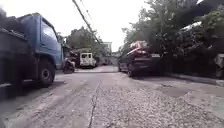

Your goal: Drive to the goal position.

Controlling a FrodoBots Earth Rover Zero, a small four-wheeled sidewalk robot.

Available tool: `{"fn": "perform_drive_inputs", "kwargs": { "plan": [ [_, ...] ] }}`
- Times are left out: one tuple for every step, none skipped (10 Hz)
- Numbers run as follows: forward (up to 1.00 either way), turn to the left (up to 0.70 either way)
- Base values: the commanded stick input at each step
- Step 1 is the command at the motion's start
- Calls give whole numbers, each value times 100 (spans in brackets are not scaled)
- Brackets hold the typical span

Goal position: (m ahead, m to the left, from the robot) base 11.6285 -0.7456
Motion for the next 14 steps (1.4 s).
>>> {"fn": "perform_drive_inputs", "kwargs": {
  "plan": [
    [100,0],
    [100,0],
    [100,0],
    [100,0],
    [100,0],
    [100,0],
    [100,0],
    [100,0],
    [100,0],
    [100,0],
    [100,16],
    [100,27],
    [100,27],
    [100,27]
  ]
}}
